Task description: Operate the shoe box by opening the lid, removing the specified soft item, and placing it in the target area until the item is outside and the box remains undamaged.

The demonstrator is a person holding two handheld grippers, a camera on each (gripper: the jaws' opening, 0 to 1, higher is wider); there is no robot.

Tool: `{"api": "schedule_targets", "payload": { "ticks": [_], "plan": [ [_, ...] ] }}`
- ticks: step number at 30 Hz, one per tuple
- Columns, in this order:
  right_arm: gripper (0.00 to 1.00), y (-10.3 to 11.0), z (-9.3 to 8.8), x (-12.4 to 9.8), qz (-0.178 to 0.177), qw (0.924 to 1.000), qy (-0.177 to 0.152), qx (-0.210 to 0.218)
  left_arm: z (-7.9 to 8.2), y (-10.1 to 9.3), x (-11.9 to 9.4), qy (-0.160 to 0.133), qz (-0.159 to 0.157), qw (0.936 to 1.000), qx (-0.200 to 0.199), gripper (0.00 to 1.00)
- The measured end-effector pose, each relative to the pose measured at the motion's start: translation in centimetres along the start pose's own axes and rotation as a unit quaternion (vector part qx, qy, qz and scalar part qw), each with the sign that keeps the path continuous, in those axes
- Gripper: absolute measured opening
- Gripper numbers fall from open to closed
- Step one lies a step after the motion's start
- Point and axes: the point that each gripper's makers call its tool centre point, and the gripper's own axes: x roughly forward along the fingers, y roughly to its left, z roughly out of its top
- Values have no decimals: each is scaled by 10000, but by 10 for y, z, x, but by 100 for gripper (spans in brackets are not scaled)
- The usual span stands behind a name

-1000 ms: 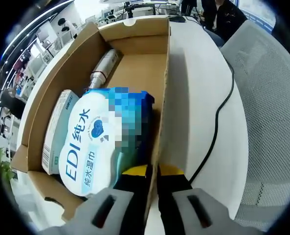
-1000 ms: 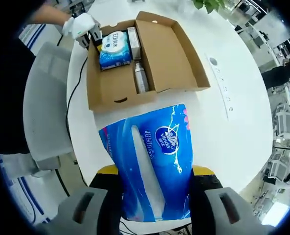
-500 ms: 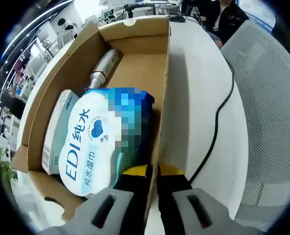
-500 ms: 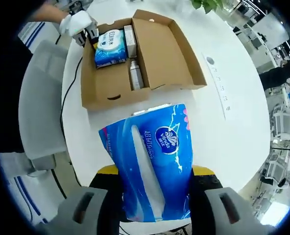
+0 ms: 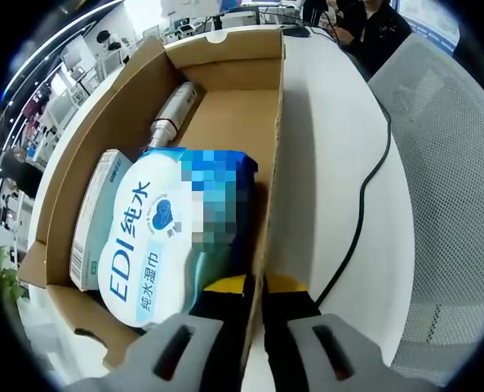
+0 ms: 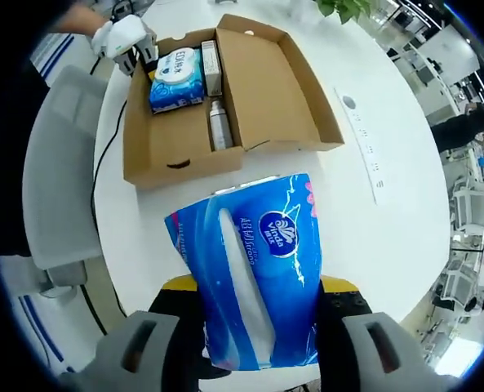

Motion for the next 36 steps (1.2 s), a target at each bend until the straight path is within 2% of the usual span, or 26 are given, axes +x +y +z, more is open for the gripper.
{"api": "schedule_targets", "payload": {
  "ticks": [14, 24, 32, 36],
  "plan": [
    [51, 4, 11, 26, -74, 9998, -54, -161, 1, 0, 1, -7, -6, 10000, 20, 4],
    [51, 6, 8, 40, -68, 9998, -84, -177, 1, 0, 0, -15, -9, 10000, 33, 4],
    [51, 3, 6, 50, -162, 9996, -55, -229, 1, 0, 1, -15, -7, 10000, 37, 4],
    [51, -1, 10, 55, -344, 9989, -86, -300, 1, -1, 0, -17, -7, 10000, 41, 4]
  ]
}}
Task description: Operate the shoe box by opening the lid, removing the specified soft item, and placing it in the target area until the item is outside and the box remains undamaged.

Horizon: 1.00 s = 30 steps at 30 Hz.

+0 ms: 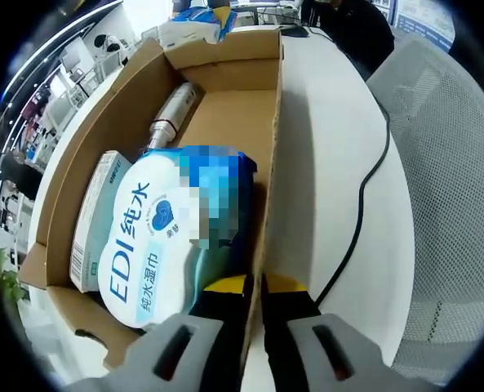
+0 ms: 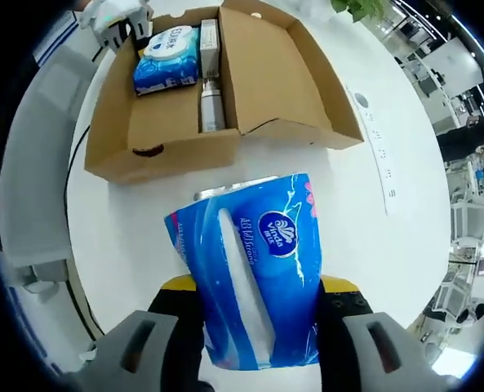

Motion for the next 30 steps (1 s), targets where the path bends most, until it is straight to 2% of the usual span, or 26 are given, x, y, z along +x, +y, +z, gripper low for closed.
{"api": "schedule_targets", "payload": {
  "ticks": [4, 21, 30],
  "plan": [
    [51, -5, 2, 3, -126, 9999, 43, -101, 0, 0, 0, -11, -3, 10000, 47, 4],
    [52, 0, 6, 19, 169, 9998, 52, -131, 0, 0, 0, -16, -11, 10000, 47, 4],
    [53, -1, 11, 29, 179, 9998, 45, -109, 1, 0, 1, -15, 0, 10000, 26, 4]
  ]
}}
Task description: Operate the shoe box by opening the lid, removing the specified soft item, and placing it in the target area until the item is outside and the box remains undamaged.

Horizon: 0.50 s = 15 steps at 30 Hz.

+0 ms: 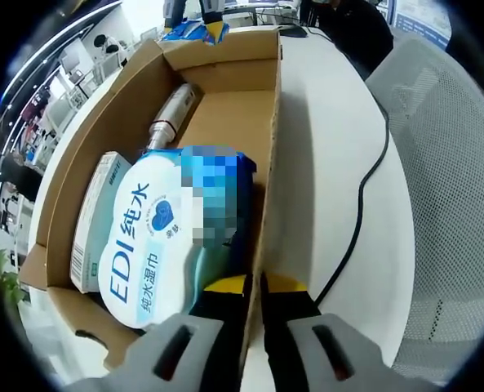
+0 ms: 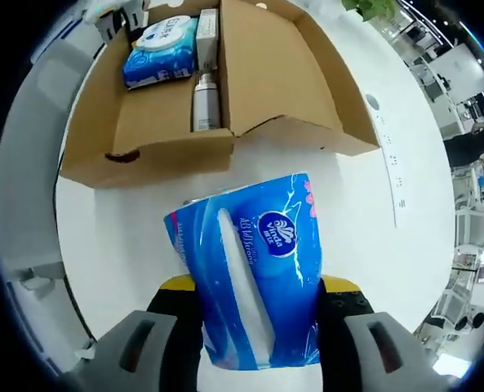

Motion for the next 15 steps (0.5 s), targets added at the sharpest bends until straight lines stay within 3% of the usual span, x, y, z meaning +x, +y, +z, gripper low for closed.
{"api": "schedule_targets", "payload": {
  "ticks": [15],
  "plan": [
    [56, 4, -6, 17, 33, 9999, 84, -122, 0, 0, 0, -9, -8, 10000, 45, 4]
  ]
}}
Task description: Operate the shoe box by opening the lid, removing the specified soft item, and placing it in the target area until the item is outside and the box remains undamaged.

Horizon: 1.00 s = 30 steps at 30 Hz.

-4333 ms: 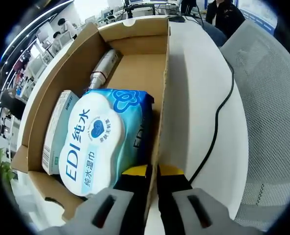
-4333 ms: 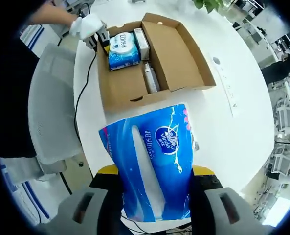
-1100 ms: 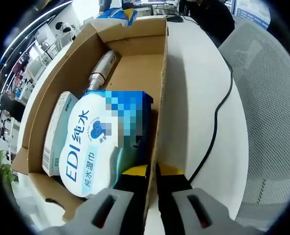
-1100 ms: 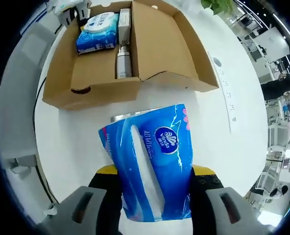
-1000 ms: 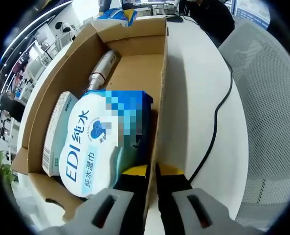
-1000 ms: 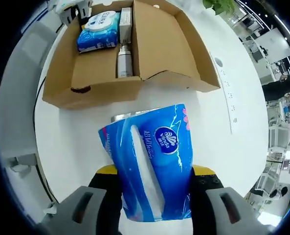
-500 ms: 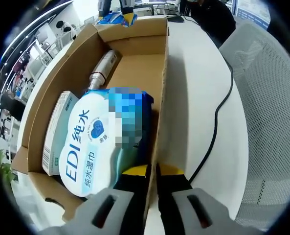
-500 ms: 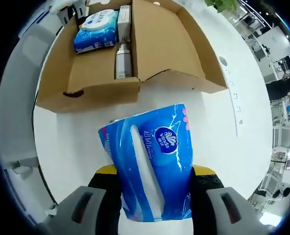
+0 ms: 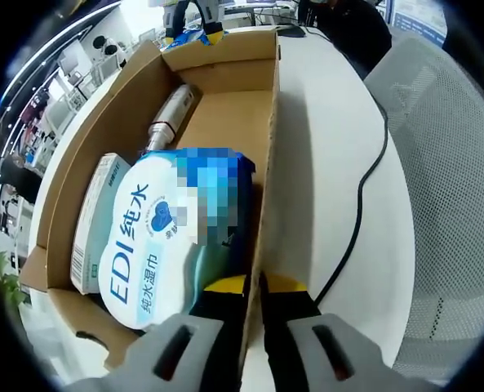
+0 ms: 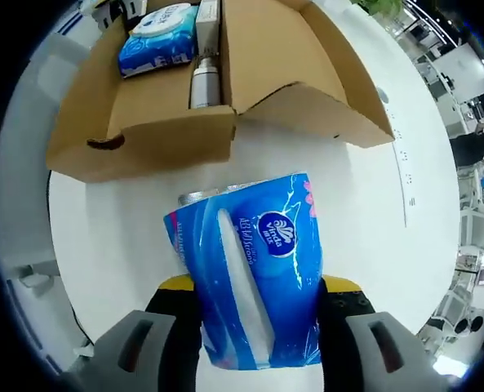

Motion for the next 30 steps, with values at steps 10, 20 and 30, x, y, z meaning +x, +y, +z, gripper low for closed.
{"api": "schedule_targets", "payload": {
  "ticks": [10, 20, 30],
  "plan": [
    [59, -5, -1, 1, 6, 10000, -3, -31, 0, 0, 0, 4, -5, 10000, -6, 4],
    [60, -8, 0, 1, -78, 9994, -152, -285, 0, 0, 0, 3, -17, 10000, 6, 4],
    [55, -6, -1, -4, 19, 9999, -159, -1, 0, 0, 0, -7, -22, 10000, 31, 4]
  ]
}}
